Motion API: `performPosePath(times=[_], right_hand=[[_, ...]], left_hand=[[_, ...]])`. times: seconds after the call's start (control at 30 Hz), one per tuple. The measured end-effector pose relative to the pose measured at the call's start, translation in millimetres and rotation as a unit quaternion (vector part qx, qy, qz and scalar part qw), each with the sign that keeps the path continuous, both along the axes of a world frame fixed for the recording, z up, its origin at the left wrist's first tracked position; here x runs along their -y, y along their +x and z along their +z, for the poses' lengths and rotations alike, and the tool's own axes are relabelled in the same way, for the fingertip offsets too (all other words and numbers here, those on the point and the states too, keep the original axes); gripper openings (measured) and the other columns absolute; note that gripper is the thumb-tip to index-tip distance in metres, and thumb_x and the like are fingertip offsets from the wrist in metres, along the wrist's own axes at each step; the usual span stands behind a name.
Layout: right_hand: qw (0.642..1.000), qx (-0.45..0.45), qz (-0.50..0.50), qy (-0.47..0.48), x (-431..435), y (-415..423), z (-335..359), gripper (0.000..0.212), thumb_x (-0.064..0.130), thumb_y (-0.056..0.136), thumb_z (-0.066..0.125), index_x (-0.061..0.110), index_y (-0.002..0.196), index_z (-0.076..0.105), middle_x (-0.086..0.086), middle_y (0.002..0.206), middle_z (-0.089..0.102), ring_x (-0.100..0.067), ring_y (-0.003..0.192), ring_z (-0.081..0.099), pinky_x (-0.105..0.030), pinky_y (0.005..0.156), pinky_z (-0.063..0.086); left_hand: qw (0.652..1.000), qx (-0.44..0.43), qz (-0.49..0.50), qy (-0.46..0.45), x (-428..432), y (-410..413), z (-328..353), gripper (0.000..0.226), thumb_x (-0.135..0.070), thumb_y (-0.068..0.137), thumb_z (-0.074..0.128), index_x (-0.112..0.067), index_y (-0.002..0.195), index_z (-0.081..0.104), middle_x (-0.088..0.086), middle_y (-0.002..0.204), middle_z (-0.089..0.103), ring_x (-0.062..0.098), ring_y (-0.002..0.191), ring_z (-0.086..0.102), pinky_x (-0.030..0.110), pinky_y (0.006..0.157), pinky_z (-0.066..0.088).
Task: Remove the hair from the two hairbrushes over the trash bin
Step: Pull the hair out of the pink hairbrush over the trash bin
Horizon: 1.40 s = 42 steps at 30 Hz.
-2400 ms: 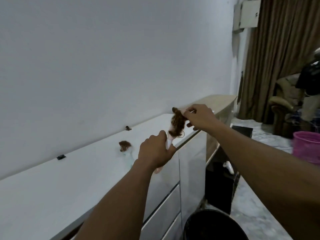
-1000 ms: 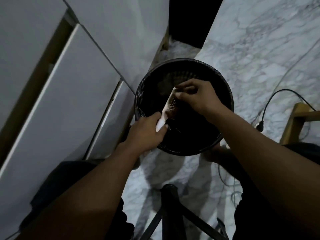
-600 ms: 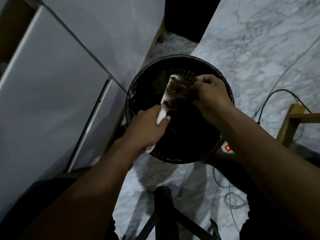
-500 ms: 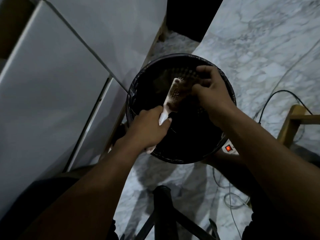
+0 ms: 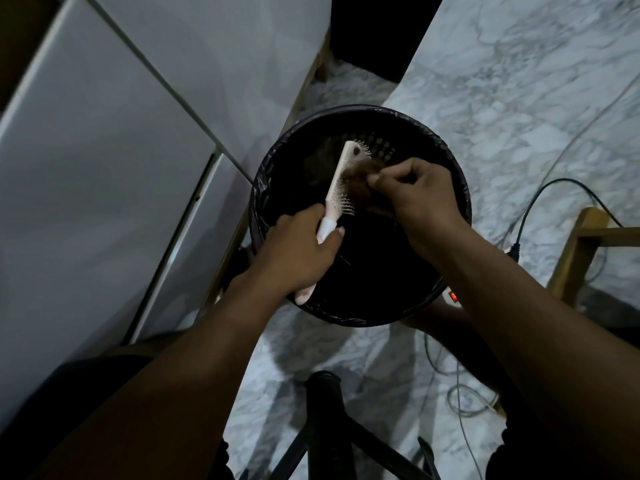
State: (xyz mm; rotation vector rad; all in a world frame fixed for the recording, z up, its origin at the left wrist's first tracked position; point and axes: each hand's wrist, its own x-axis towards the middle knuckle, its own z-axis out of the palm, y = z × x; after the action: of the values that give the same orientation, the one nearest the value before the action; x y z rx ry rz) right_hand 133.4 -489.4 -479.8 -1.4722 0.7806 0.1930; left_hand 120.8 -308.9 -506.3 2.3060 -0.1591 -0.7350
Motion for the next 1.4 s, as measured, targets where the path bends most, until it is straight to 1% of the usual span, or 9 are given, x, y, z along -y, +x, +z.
performPosePath(times=[0.17,0.33,0.43,0.53,0.73,0.93,1.1,1.23,1.4], right_hand=[[0.963,-0.066,-0.112,0.237,4,9,5,0.022,-0.003,0.095,0.053,0.004,0.115,0.054,-0.017,0.110,0.065,-0.028,0.098,0.069,-0.043,0.068,0.065],[0.991,0.032,0.117,-0.059,4,-4,4,0.074,0.034,0.079,0.082,0.031,0.143,0.045,0.003,0.131,0.059,-0.012,0.119,0.062,-0.032,0.097,0.055],[0.949,0.082,0.189,-0.240,-2,-5,-6,0.069,0.039,0.068,0.089,0.027,0.131,0.064,-0.002,0.124,0.064,-0.011,0.113,0.065,-0.030,0.100,0.053],[0.955,0.075,0.146,-0.246,-4,-2,-7,0.033,0.033,0.069,0.090,0.024,0.099,0.080,0.006,0.099,0.074,-0.004,0.093,0.071,-0.025,0.089,0.056],[0.998,0.034,-0.034,0.030,0,3,-5,0.022,0.008,0.088,0.075,0.011,0.070,0.061,-0.009,0.075,0.071,-0.018,0.068,0.072,-0.036,0.070,0.062],[0.969,-0.030,-0.129,0.209,0,11,-4,0.016,-0.001,0.094,0.052,0.006,0.107,0.056,-0.021,0.103,0.067,-0.032,0.089,0.069,-0.046,0.069,0.064],[0.998,0.024,-0.012,0.062,5,9,2,0.050,0.024,0.086,0.071,0.025,0.133,0.053,-0.002,0.126,0.065,-0.017,0.112,0.067,-0.039,0.092,0.059],[0.997,0.060,0.035,-0.043,1,2,-4,0.054,0.019,0.077,0.086,0.012,0.126,0.065,0.003,0.107,0.073,-0.007,0.100,0.071,-0.023,0.087,0.059],[0.994,0.080,-0.004,-0.069,6,3,-10,0.027,0.024,0.070,0.090,0.017,0.093,0.078,-0.004,0.093,0.080,-0.021,0.092,0.077,-0.049,0.088,0.061]], left_hand=[[1.000,0.015,0.010,-0.004,-1,2,5,0.027,-0.048,0.096,0.057,-0.022,0.090,0.059,-0.004,0.078,0.064,0.018,0.074,0.063,0.034,0.063,0.045],[0.999,0.022,-0.022,0.012,0,0,3,0.022,-0.051,0.093,0.055,-0.030,0.096,0.059,-0.005,0.084,0.067,0.022,0.079,0.066,0.038,0.070,0.054],[0.999,0.026,-0.022,0.012,1,1,2,0.024,-0.051,0.092,0.056,-0.028,0.100,0.062,-0.005,0.086,0.069,0.022,0.079,0.067,0.039,0.071,0.055],[0.999,0.030,-0.018,0.009,0,1,1,0.027,-0.052,0.091,0.056,-0.027,0.098,0.062,-0.006,0.085,0.069,0.021,0.078,0.067,0.041,0.072,0.056],[0.999,0.033,0.000,-0.006,2,2,4,0.025,-0.048,0.095,0.058,-0.025,0.087,0.058,-0.008,0.071,0.063,0.014,0.065,0.062,0.031,0.059,0.042],[0.999,0.038,0.025,-0.012,1,4,6,0.024,-0.045,0.095,0.060,-0.024,0.084,0.057,-0.009,0.067,0.062,0.007,0.061,0.060,0.028,0.056,0.038],[0.999,0.051,0.006,-0.018,2,2,6,0.024,-0.049,0.093,0.059,-0.027,0.085,0.055,-0.009,0.068,0.062,0.011,0.062,0.062,0.030,0.057,0.043],[0.998,0.053,-0.011,-0.033,3,2,5,0.025,-0.051,0.092,0.060,-0.026,0.089,0.057,-0.007,0.069,0.064,0.011,0.062,0.063,0.036,0.058,0.051],[0.997,0.054,-0.018,-0.048,5,0,6,0.026,-0.049,0.094,0.061,-0.023,0.089,0.059,-0.006,0.070,0.065,0.009,0.062,0.063,0.034,0.058,0.050]])
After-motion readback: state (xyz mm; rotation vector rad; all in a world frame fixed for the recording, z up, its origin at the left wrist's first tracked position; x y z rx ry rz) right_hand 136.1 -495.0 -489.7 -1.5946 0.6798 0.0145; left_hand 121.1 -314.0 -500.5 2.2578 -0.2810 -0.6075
